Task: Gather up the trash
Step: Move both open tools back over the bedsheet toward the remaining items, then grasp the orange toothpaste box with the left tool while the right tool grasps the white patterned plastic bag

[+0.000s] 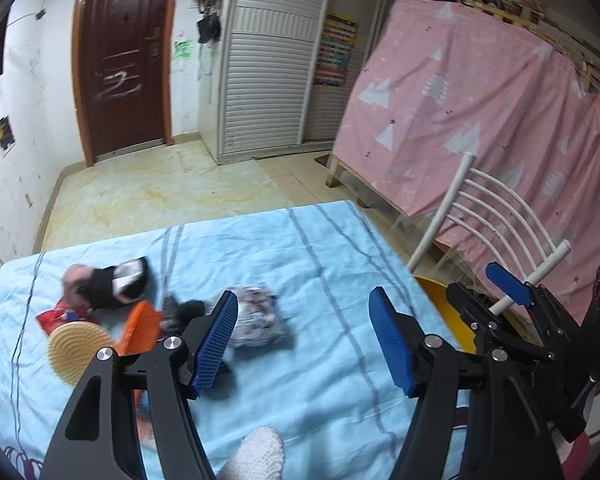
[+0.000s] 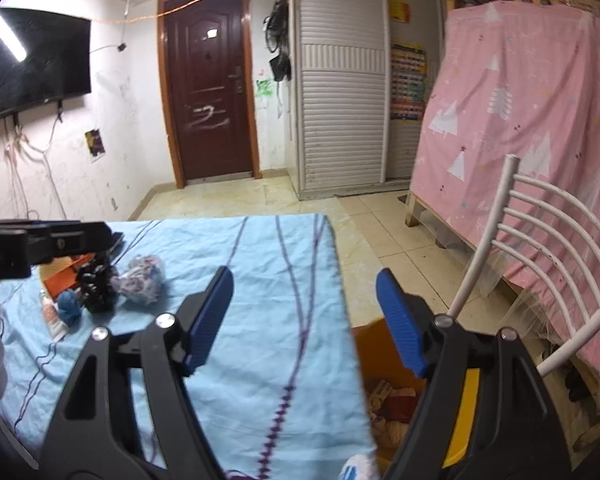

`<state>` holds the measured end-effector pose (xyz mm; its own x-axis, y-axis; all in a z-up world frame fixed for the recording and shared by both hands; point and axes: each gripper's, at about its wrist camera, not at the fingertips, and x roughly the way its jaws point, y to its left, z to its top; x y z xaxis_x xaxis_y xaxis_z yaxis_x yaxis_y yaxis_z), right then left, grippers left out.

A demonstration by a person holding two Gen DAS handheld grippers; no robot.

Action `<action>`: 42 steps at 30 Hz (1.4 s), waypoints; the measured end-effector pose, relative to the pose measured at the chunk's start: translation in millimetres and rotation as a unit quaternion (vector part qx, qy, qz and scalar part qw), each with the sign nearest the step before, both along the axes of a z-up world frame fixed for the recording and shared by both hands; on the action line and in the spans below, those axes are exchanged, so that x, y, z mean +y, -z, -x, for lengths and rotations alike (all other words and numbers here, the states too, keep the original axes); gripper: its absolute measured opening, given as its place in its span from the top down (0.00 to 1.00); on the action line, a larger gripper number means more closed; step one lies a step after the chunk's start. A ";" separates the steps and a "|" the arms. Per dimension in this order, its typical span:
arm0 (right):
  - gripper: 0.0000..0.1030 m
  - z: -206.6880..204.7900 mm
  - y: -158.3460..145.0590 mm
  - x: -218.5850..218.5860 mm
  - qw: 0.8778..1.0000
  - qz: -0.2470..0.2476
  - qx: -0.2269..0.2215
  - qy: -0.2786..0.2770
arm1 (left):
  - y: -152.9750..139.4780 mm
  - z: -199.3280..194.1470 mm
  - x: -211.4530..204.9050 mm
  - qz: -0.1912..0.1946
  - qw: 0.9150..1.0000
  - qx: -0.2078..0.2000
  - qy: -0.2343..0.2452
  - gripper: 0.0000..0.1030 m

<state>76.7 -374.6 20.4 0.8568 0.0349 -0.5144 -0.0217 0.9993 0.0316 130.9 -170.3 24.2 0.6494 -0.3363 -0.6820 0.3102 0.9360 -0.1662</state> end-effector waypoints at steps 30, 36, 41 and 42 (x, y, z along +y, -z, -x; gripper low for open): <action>0.21 -48.7 14.5 116.2 0.990 0.052 0.063 -0.114 | 56.1 -8.1 117.6 0.004 0.992 0.098 -0.083 0.71; 0.20 -57.3 20.7 126.1 0.988 0.065 0.075 -0.121 | 63.3 -8.7 113.7 0.001 0.993 0.097 -0.074 0.79; 0.19 -68.8 26.1 132.0 0.985 0.067 0.093 -0.129 | 62.5 -8.8 117.3 0.014 0.993 0.091 -0.074 0.79; 0.19 -71.0 26.8 133.2 0.985 0.068 0.096 -0.130 | 60.8 -7.9 118.5 0.018 0.993 0.088 -0.075 0.79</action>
<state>147.7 -241.4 -6.4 0.7147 0.1601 -0.6809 -0.2838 0.9561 -0.0731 138.7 -51.8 -36.7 0.5666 -0.2699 -0.7785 0.1304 0.9623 -0.2387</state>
